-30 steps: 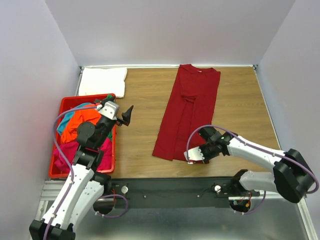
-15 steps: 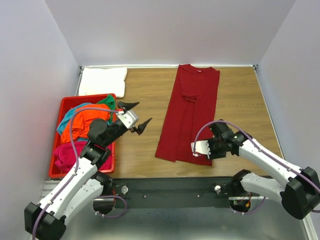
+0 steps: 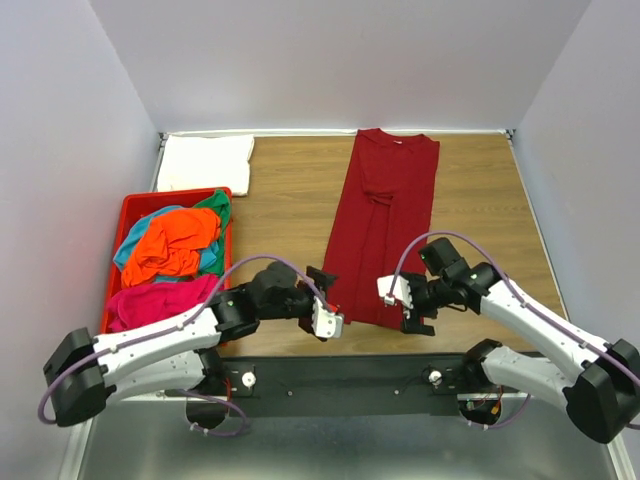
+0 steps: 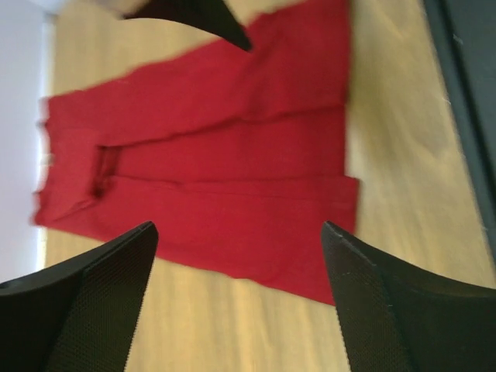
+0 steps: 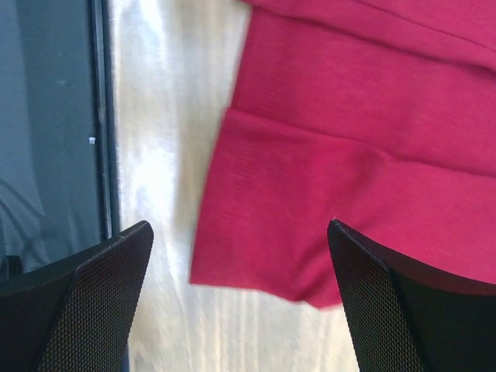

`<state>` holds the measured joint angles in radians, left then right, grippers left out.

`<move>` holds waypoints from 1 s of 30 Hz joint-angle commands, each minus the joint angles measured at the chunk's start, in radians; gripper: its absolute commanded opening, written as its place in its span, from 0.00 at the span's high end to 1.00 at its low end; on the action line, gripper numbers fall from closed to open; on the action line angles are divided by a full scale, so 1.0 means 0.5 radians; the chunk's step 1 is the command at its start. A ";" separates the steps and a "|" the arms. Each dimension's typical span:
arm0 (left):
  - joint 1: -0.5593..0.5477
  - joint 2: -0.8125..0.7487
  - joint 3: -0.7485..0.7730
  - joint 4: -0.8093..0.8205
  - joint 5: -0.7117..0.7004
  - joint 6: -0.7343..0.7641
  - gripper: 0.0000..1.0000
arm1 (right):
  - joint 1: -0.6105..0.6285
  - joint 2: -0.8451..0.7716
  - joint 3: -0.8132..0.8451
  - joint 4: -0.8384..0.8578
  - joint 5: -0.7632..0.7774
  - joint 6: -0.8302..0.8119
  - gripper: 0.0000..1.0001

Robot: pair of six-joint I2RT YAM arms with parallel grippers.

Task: Fold and stack the t-shirts
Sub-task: Fold the tshirt

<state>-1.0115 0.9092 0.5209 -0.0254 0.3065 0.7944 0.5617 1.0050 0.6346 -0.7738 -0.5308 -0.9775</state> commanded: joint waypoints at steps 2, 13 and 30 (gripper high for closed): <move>-0.158 0.270 -0.011 -0.100 -0.199 0.129 0.15 | 0.159 0.052 -0.134 0.203 0.018 0.028 0.01; -0.250 0.697 0.044 -0.051 -0.294 0.120 0.31 | 0.377 0.159 -0.290 0.477 0.337 0.077 0.07; -0.247 1.056 0.013 0.106 -0.493 0.172 0.31 | 0.377 0.141 -0.435 0.630 0.709 0.117 0.27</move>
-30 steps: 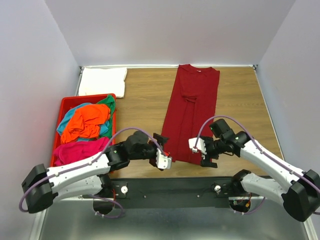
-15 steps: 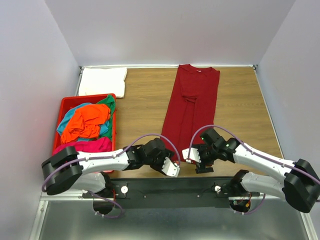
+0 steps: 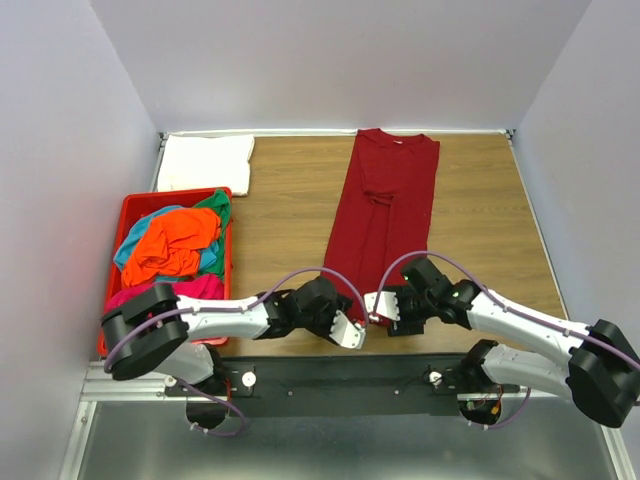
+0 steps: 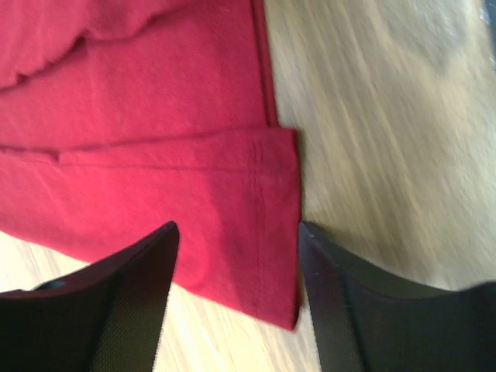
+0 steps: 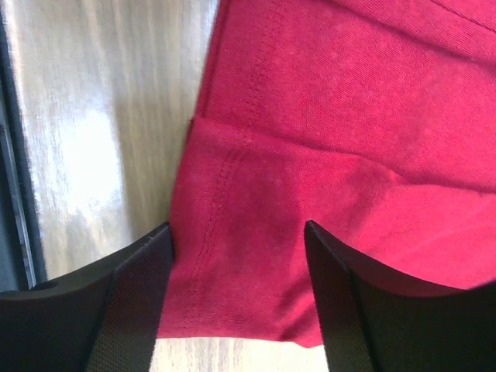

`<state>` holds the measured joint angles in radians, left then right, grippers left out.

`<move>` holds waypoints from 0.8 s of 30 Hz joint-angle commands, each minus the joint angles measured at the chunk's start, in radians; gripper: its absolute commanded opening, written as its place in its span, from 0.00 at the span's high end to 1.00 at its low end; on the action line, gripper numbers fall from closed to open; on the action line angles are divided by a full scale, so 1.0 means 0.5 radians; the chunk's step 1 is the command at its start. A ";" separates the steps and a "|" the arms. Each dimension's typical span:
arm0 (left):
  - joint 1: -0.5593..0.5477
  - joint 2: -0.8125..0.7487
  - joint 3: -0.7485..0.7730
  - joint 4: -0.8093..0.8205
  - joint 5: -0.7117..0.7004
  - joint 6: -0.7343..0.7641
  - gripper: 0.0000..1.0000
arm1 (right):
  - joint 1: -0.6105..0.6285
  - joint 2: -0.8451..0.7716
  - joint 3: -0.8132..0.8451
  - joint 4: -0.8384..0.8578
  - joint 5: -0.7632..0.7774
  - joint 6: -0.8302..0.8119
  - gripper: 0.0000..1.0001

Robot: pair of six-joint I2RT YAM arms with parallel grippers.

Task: Fold and stack the t-shirts
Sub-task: Fold the tshirt

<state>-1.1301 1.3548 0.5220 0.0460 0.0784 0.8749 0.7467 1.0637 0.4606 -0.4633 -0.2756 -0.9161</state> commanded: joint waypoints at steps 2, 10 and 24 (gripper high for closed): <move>-0.010 0.220 0.060 -0.055 -0.010 -0.010 0.37 | 0.007 0.020 -0.090 0.009 0.211 0.010 0.29; 0.045 0.309 0.143 -0.089 0.018 -0.016 0.58 | -0.018 0.011 -0.096 0.006 0.211 0.037 0.55; 0.149 0.227 0.232 -0.150 0.089 0.005 1.00 | -0.094 -0.096 0.066 -0.067 0.085 0.221 1.00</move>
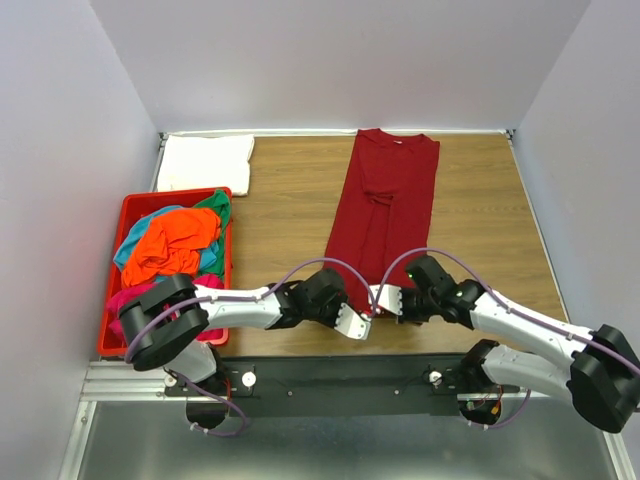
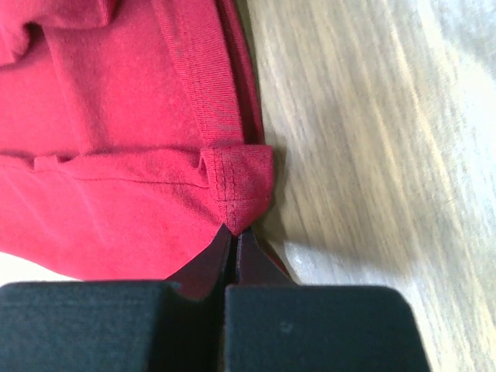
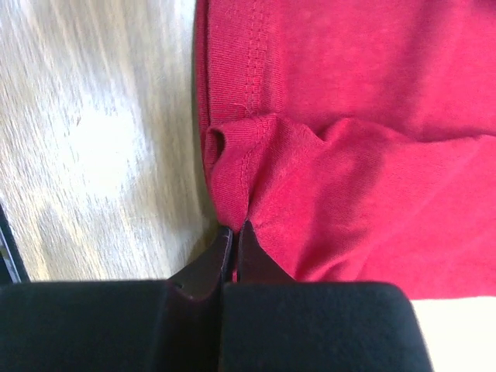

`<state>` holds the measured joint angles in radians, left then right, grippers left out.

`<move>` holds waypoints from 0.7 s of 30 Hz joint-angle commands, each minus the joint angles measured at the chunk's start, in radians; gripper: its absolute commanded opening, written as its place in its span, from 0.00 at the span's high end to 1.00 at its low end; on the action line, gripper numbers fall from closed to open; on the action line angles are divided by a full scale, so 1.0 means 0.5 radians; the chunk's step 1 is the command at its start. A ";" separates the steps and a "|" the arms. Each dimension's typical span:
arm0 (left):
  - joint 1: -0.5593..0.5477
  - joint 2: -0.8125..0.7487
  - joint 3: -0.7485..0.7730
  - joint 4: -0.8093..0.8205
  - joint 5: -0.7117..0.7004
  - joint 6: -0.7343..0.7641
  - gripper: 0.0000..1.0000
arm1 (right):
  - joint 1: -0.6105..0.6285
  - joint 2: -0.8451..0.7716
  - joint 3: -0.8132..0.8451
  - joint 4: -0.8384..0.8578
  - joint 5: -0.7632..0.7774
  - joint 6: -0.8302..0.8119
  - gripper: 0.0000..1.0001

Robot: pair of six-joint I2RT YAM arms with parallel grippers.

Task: Fold and stack the t-shirts
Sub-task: Fold the tshirt

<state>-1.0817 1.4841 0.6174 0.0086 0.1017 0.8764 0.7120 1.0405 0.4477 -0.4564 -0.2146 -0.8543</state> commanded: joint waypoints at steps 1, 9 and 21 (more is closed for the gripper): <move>0.062 -0.044 0.041 -0.066 0.048 0.002 1.00 | -0.031 -0.080 0.108 -0.084 -0.046 0.134 1.00; 0.206 -0.225 0.066 -0.029 0.082 0.048 1.00 | -0.083 -0.121 0.283 -0.100 0.000 0.270 1.00; 0.687 0.151 0.681 0.056 0.290 0.355 1.00 | -0.773 0.247 0.770 -0.087 -0.046 0.095 1.00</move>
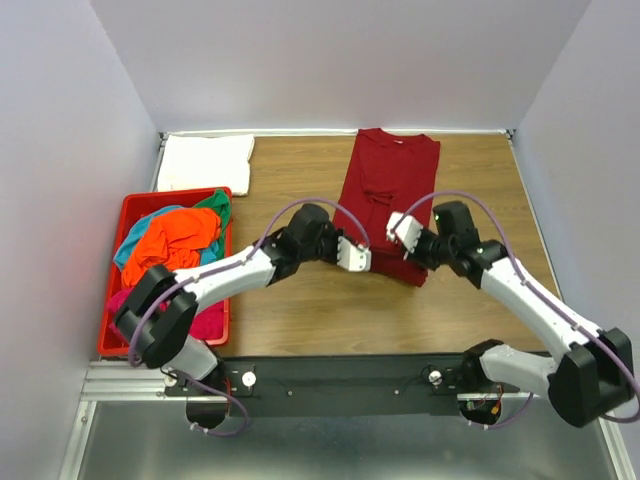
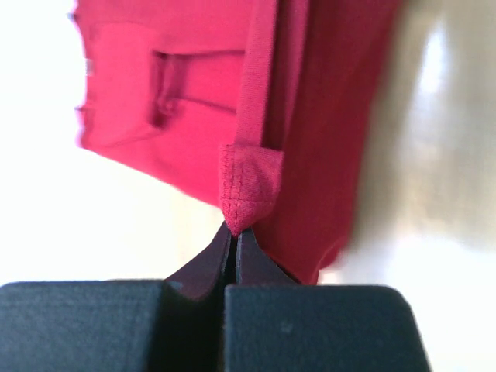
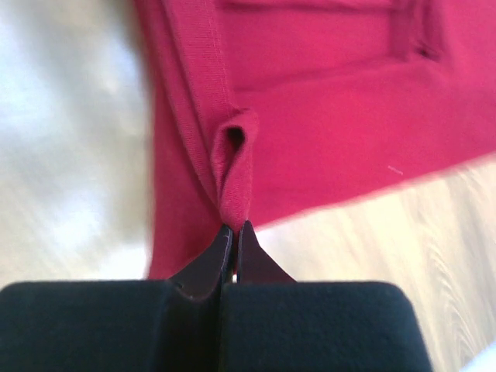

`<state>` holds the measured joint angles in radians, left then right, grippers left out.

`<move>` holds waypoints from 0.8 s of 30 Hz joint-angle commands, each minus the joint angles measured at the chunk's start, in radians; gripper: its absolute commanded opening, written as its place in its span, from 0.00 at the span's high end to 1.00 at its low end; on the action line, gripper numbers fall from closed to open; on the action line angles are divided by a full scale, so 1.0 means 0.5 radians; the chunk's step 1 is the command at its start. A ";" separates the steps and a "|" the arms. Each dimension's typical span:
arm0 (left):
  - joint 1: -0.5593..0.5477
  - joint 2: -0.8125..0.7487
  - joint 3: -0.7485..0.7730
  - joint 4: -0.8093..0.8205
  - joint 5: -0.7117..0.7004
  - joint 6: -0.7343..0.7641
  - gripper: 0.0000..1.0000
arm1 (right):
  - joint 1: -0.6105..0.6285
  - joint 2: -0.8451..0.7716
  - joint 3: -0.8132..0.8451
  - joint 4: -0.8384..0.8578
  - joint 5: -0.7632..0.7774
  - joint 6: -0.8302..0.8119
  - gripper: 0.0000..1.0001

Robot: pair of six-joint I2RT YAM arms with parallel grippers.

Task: Fold and stack the t-shirts
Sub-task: Fold the tshirt

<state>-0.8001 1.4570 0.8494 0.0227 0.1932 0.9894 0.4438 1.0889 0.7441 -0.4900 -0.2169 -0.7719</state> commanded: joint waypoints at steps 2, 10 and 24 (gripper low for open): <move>0.173 0.325 0.353 0.019 0.187 0.144 1.00 | -0.304 0.322 0.264 -0.011 -0.091 -0.091 1.00; 0.293 0.951 1.105 -0.128 0.325 0.172 1.00 | -0.523 0.886 0.791 0.026 -0.207 -0.076 1.00; 0.376 1.421 1.621 -0.199 0.411 0.114 1.00 | -0.584 1.457 1.242 0.026 -0.171 -0.073 0.99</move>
<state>-0.6178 2.1330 1.6146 -0.0559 0.3576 1.0637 0.1574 1.7805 1.3014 -0.4667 -0.2905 -0.8059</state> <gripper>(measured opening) 0.012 0.012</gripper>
